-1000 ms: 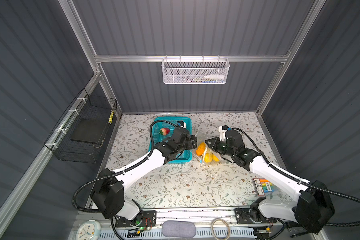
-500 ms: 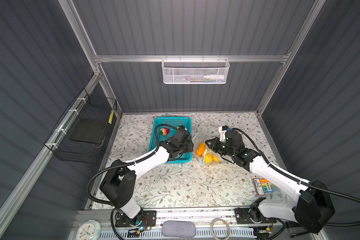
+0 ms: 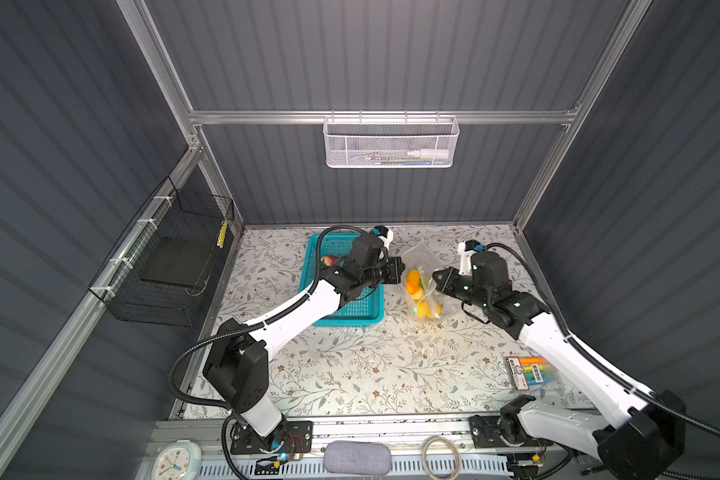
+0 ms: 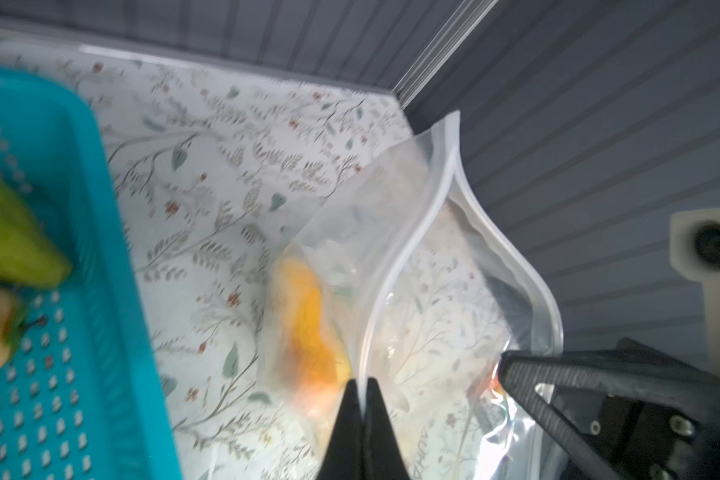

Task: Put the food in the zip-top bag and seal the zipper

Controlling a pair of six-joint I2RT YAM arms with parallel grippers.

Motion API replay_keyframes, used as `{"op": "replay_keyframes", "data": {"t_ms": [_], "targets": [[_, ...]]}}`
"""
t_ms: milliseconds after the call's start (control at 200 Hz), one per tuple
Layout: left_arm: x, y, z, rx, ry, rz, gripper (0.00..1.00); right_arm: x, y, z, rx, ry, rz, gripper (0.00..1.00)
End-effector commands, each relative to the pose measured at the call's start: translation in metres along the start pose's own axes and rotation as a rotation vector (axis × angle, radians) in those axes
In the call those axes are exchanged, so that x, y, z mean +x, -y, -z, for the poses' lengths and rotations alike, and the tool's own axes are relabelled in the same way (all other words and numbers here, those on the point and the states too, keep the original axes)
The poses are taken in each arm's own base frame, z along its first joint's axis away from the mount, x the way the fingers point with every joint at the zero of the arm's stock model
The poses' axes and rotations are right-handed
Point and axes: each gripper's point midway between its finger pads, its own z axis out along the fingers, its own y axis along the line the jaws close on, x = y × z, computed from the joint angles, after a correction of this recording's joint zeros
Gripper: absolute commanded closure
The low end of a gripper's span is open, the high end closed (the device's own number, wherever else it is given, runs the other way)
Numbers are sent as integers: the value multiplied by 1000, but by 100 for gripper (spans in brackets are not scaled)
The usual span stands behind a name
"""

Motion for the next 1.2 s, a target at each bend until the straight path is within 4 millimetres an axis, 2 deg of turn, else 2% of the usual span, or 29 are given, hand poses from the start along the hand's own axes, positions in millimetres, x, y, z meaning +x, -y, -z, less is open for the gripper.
{"op": "replay_keyframes", "data": {"t_ms": [0,75,185,300,390,480,730,785,805,835,885,910,940,960,1041,1096,1196], "targets": [[-41,35,16,98,97,-114,100,-27,6,38,85,90,134,100],[-55,44,23,109,134,-139,100,-42,1,56,89,143,166,100],[-65,44,27,84,163,-145,100,-62,-6,83,89,219,197,100],[-60,31,23,32,158,-126,100,-78,-15,106,79,295,225,100],[-53,19,18,1,145,-99,100,-83,-14,111,88,319,238,100],[-47,7,14,-23,130,-73,100,-76,-11,101,85,292,227,100],[-20,-25,5,-79,67,-13,100,-28,-7,35,-22,112,100,100],[-20,-28,6,-79,65,3,100,-20,-7,23,-42,76,74,100],[-8,-37,3,-94,39,16,100,-17,-8,20,-50,65,66,100],[-6,-40,5,-97,36,26,100,-14,-8,15,-59,50,58,100],[-7,-41,9,-92,43,35,89,-11,-11,9,-75,29,51,100],[-9,-41,12,-88,50,36,76,-10,-12,7,-81,21,50,100],[-12,-40,16,-87,58,36,51,-10,-13,4,-86,14,48,100],[-15,-41,18,-90,66,38,38,-10,-14,3,-90,11,48,100],[-27,-47,32,-111,97,36,10,-12,-17,1,-97,9,55,100],[-35,-57,42,-141,118,32,1,-13,-17,1,-94,14,58,100],[-46,-77,56,-191,139,4,0,-13,-15,2,-86,19,61,100]]}}
